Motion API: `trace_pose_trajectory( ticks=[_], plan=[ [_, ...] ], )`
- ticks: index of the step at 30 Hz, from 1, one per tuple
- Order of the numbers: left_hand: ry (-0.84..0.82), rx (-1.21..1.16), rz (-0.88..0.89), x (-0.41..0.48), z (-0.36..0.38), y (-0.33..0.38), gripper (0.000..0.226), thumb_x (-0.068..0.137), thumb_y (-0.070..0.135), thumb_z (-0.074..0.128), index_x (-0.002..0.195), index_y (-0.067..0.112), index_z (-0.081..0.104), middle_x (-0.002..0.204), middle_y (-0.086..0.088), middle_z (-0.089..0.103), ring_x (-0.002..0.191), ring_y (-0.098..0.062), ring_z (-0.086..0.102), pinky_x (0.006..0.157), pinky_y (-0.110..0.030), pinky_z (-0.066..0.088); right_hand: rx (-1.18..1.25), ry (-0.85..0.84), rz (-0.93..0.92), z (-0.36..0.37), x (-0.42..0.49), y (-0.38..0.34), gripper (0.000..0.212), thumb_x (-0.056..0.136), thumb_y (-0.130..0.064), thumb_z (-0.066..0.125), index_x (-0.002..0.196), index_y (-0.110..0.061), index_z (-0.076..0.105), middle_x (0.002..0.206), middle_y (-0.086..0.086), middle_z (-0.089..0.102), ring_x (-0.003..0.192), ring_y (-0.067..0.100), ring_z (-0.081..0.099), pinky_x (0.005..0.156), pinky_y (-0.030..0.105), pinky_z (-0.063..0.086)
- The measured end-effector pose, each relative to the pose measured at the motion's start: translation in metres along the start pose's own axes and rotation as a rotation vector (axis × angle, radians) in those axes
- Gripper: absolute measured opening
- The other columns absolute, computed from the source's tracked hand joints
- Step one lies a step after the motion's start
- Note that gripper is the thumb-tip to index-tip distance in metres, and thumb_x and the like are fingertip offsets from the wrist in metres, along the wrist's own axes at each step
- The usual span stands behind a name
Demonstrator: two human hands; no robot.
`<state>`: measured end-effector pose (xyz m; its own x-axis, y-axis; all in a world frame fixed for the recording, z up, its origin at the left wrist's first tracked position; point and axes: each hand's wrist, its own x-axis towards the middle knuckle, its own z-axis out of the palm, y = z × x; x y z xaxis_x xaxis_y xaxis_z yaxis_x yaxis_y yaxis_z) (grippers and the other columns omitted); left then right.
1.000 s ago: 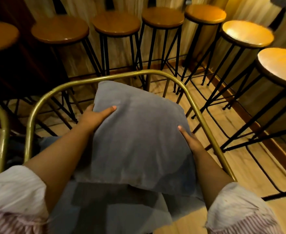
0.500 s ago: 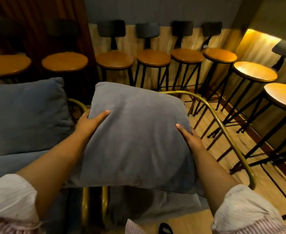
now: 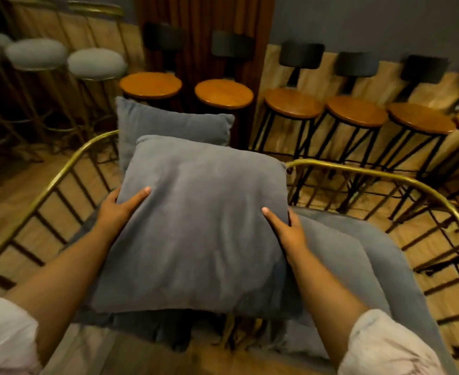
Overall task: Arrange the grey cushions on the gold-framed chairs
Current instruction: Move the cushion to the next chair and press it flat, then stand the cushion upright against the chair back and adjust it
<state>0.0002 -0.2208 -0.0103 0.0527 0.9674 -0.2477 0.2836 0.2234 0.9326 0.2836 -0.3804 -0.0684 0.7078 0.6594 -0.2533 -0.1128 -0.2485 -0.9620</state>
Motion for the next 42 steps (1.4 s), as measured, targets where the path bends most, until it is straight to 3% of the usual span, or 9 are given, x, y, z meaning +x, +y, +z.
trace_pose_trajectory(
  ticks=[7,13,22,24,27,30,35,38,42],
  plan=[
    [0.064,0.158,-0.066,0.056,-0.078,-0.040,0.083,0.076,0.056,0.066,0.146,0.025,0.032,0.147,-0.012,0.045,0.130,-0.038,0.046,0.102,-0.046,0.039,-0.082,-0.061,0.055,0.107,0.006,0.023,0.105,0.046,-0.076,0.074,0.139,-0.043,0.039,0.138,-0.007,0.054,0.124,0.023,0.053,0.106,0.048,0.042],
    [-0.307,0.721,-0.186,0.113,-0.052,-0.103,0.074,0.094,0.049,0.041,0.153,0.016,0.011,0.161,-0.013,0.014,0.149,-0.033,0.013,0.122,-0.042,0.009,-0.515,-0.417,0.250,0.162,0.031,0.080,0.092,0.083,-0.050,0.062,0.148,-0.041,-0.002,0.159,0.016,0.017,0.144,0.034,0.023,0.117,0.041,0.025],
    [-0.239,0.876,-0.344,0.120,-0.013,-0.101,0.090,0.074,0.083,0.026,0.146,0.046,-0.012,0.161,-0.019,-0.013,0.142,-0.053,-0.011,0.114,-0.065,0.001,-0.667,-0.543,0.253,0.156,0.048,0.071,0.080,0.091,-0.043,0.054,0.152,-0.029,0.004,0.160,0.010,0.015,0.146,0.032,0.019,0.116,0.041,0.021],
    [-0.153,0.816,-0.341,0.106,0.006,-0.080,0.088,0.079,0.078,0.028,0.151,0.037,-0.004,0.158,-0.025,-0.015,0.142,-0.054,-0.009,0.113,-0.063,0.002,-0.674,-0.473,0.164,0.145,0.049,0.063,0.070,0.089,-0.038,0.059,0.149,-0.019,0.028,0.153,0.011,0.034,0.140,0.030,0.035,0.114,0.039,0.030],
    [-0.167,0.794,-0.192,0.089,0.041,-0.061,0.088,0.083,0.071,0.037,0.152,0.023,0.012,0.159,-0.026,-0.003,0.144,-0.051,0.000,0.115,-0.059,0.006,-0.498,-0.204,-0.049,0.109,0.047,0.050,0.033,0.091,-0.021,0.059,0.118,-0.002,0.065,0.119,0.016,0.066,0.107,0.022,0.061,0.094,0.025,0.047],
    [-0.287,0.685,0.001,0.070,0.086,-0.046,0.082,0.088,0.057,0.047,0.149,0.007,0.025,0.155,-0.023,0.028,0.143,-0.042,0.024,0.118,-0.050,0.019,-0.364,-0.007,-0.170,0.056,0.044,0.045,0.024,0.093,-0.013,0.056,0.111,-0.002,0.067,0.100,0.012,0.067,0.091,0.016,0.059,0.069,0.000,0.041],
    [-0.542,0.459,0.108,0.001,0.186,-0.021,0.068,0.092,0.035,0.055,0.148,0.008,0.028,0.148,-0.016,0.042,0.136,-0.030,0.042,0.111,-0.036,0.034,-0.326,0.244,-0.145,-0.061,0.054,0.069,0.022,0.092,-0.002,0.054,0.110,0.007,0.064,0.110,0.024,0.066,0.094,0.020,0.057,0.077,0.010,0.048],
    [-0.636,0.397,0.075,-0.039,0.249,-0.026,0.060,0.093,0.028,0.055,0.145,0.008,0.034,0.125,-0.006,0.054,0.123,-0.024,0.052,0.095,-0.022,0.038,-0.301,0.397,-0.053,-0.132,0.062,0.092,0.026,0.093,-0.004,0.054,0.114,0.009,0.061,0.116,0.027,0.064,0.093,0.030,0.058,0.060,0.002,0.040],
    [-0.714,0.336,-0.083,-0.084,0.329,-0.052,0.058,0.095,0.024,0.052,0.147,0.007,0.032,0.147,-0.014,0.042,0.135,-0.024,0.042,0.093,-0.018,0.036,-0.260,0.469,0.112,-0.221,0.071,0.131,0.029,0.094,-0.004,0.052,0.120,0.008,0.056,0.120,0.027,0.060,0.101,0.038,0.057,0.061,0.005,0.041]
  ],
)
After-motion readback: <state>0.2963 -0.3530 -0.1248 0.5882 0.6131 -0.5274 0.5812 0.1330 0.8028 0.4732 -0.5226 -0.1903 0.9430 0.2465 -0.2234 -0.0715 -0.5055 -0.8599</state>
